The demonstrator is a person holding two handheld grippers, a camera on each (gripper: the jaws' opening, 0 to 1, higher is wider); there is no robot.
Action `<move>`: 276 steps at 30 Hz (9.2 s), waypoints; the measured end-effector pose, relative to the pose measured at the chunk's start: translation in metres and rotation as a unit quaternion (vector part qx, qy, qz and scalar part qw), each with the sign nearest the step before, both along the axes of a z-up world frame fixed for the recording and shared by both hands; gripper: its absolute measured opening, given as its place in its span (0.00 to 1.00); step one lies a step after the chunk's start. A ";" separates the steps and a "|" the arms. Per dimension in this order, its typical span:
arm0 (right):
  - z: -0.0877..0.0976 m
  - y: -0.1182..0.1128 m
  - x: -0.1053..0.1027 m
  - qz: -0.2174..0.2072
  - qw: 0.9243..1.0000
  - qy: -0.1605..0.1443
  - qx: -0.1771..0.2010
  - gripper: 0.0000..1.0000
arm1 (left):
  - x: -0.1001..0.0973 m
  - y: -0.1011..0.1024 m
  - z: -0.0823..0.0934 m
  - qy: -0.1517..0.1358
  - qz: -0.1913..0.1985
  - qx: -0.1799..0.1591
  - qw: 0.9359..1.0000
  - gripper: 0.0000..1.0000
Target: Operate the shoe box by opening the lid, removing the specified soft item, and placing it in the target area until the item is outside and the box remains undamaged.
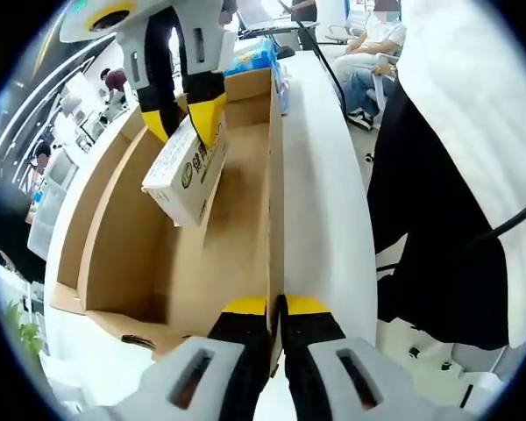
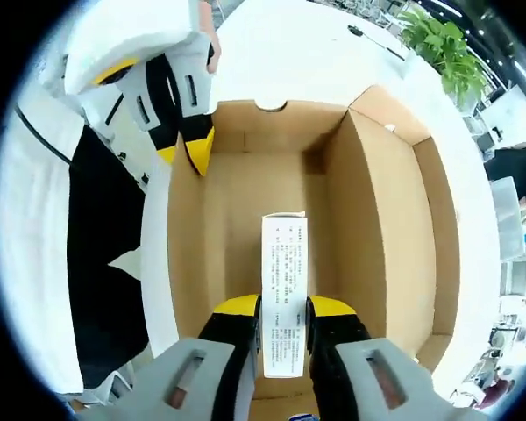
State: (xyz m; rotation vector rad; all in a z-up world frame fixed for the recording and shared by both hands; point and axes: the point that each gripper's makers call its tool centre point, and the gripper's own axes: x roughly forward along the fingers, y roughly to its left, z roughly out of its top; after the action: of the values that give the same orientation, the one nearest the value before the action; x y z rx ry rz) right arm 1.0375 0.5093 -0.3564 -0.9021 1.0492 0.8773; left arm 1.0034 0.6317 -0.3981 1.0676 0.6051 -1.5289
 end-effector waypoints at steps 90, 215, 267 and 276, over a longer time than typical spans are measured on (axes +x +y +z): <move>0.091 -0.032 -0.062 -0.168 0.977 -0.064 0.116 0.18 | 0.000 0.000 -0.001 0.000 -0.005 -0.003 1.000 0.03; 0.077 -0.162 -0.182 -0.089 0.989 -0.106 -0.053 0.18 | 0.003 0.002 0.000 0.001 -0.020 -0.004 1.000 0.03; -0.018 -0.163 -0.188 -0.043 0.996 -0.039 -0.060 0.18 | 0.003 0.002 0.000 -0.006 -0.012 -0.009 1.000 0.04; -0.024 -0.163 -0.189 -0.040 0.997 -0.039 -0.061 0.18 | 0.004 0.002 0.000 -0.006 -0.011 -0.009 1.000 0.04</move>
State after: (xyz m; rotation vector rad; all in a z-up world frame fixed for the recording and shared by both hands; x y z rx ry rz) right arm 0.8485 0.3461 -0.3807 -0.9819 1.0741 0.7112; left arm 1.0072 0.6340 -0.3985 1.0718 0.5725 -1.5430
